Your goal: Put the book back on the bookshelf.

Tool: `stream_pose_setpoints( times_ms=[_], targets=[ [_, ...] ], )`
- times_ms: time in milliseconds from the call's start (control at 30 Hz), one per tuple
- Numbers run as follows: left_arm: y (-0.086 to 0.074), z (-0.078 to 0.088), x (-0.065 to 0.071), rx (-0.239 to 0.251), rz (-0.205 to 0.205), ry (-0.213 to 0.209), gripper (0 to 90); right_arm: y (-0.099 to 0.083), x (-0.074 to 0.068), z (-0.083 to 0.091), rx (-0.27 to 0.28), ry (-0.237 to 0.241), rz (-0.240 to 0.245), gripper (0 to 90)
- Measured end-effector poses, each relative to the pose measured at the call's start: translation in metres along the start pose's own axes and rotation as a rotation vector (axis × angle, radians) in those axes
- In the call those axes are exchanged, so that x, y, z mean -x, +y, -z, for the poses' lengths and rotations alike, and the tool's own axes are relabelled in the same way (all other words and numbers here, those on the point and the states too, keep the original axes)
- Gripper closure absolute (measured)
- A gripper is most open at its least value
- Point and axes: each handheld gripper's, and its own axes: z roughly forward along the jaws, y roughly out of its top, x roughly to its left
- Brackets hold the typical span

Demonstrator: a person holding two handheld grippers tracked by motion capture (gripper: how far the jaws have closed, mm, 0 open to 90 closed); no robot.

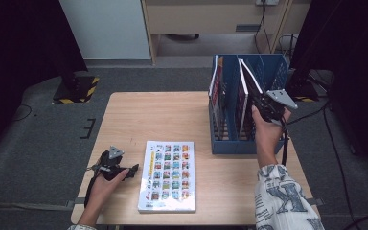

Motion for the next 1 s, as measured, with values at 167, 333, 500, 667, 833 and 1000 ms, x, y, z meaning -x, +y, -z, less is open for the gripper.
stream_pose_setpoints(
  times_ms=[167,333,500,667,833,1000],
  targets=[
    [0.0,0.0,0.0,0.0,0.0,0.0,3.4,-0.003,-0.002,0.007,-0.015,0.012,0.008,66.7],
    [0.0,0.0,0.0,0.0,0.0,0.0,3.4,-0.007,-0.004,0.013,-0.035,0.032,0.03,72.7],
    [0.0,0.0,0.0,0.0,0.0,0.0,3.3,-0.01,-0.01,0.019,-0.041,0.058,0.04,75.8],
    [0.0,0.0,0.0,0.0,0.001,0.0,3.3,-0.011,-0.015,0.024,-0.038,0.087,0.053,76.0],
    [0.0,0.0,0.0,0.0,0.001,0.001,3.3,-0.012,-0.015,0.029,-0.04,0.1,0.049,76.9],
    [0.0,0.0,0.0,0.0,0.001,0.001,3.3,-0.015,-0.016,0.034,-0.034,0.116,0.042,78.3]
  ],
)
